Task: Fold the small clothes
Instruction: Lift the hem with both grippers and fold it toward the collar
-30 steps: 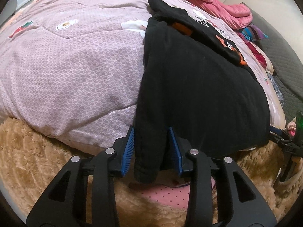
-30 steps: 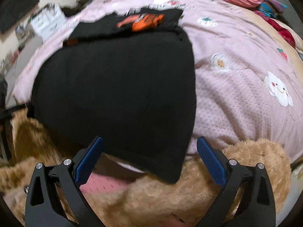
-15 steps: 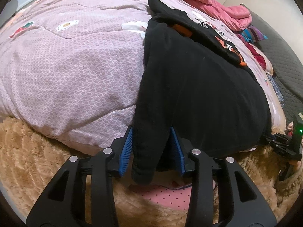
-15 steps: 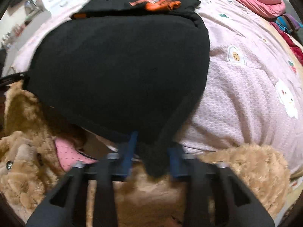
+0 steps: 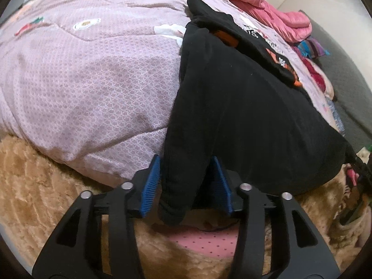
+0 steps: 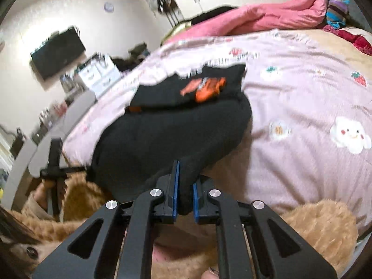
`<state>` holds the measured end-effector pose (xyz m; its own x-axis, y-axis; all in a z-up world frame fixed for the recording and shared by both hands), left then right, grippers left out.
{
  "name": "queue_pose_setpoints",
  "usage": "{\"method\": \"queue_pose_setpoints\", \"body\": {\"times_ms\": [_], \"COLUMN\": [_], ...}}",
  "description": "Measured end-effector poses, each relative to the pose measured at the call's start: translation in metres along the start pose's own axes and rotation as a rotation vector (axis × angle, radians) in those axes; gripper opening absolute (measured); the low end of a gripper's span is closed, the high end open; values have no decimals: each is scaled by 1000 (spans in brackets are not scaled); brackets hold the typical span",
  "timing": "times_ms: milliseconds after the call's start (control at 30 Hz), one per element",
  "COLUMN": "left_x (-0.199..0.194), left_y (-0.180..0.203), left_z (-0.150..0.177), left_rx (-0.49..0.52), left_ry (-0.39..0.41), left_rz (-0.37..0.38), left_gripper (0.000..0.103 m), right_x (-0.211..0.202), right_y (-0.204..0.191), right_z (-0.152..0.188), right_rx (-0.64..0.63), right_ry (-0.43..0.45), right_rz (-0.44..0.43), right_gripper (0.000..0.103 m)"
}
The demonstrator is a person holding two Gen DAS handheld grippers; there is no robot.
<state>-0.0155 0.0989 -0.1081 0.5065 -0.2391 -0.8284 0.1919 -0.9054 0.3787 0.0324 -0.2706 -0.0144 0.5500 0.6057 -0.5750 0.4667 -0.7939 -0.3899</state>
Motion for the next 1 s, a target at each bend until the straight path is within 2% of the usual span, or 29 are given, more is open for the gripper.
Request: {"method": "queue_pose_setpoints", "body": {"times_ms": [100,133,167,200,233,367,667,1000], "left_x": [0,0,0,0,-2,-19,-86,-105], "left_y": [2,3,5,6,7,15,32,53], "left_z": [2,3,4,5,5,-1,-45,-85], "left_rx": [18,25,30,33,31,43,62,75], "left_ry": [-4,-9,-13,-16,-12,39,237,356], "left_rz": [-14,-17,-17,-14,-2,27,90,111], "left_gripper": [39,34,25,9,6,4,4,4], "right_x": [-3,-3,-5,-5,-3,-3,-15,-21], "right_y": [1,1,2,3,3,4,10,18], "right_z": [-12,-12,-14,-17,-16,-23,-40,-61], "right_rx": [16,19,22,24,24,28,49,77], "right_ry": [42,50,57,65,68,94,182,251], "right_rz": [-2,-1,-2,-1,2,2,9,26], "right_gripper": [9,9,9,9,9,9,9,9]}}
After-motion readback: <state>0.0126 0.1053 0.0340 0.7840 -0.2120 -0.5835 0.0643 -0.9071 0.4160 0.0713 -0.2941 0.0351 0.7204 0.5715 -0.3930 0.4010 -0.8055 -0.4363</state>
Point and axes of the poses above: each gripper's, at about its wrist camera, not at the fingertips, and x roughly the way its jaws point, y to its right, z to its underside, the point moved 7 cm from there along x, roughly the way its jaws point, and after that the axes turned 1 degree about -y, right-handed, at the moved point
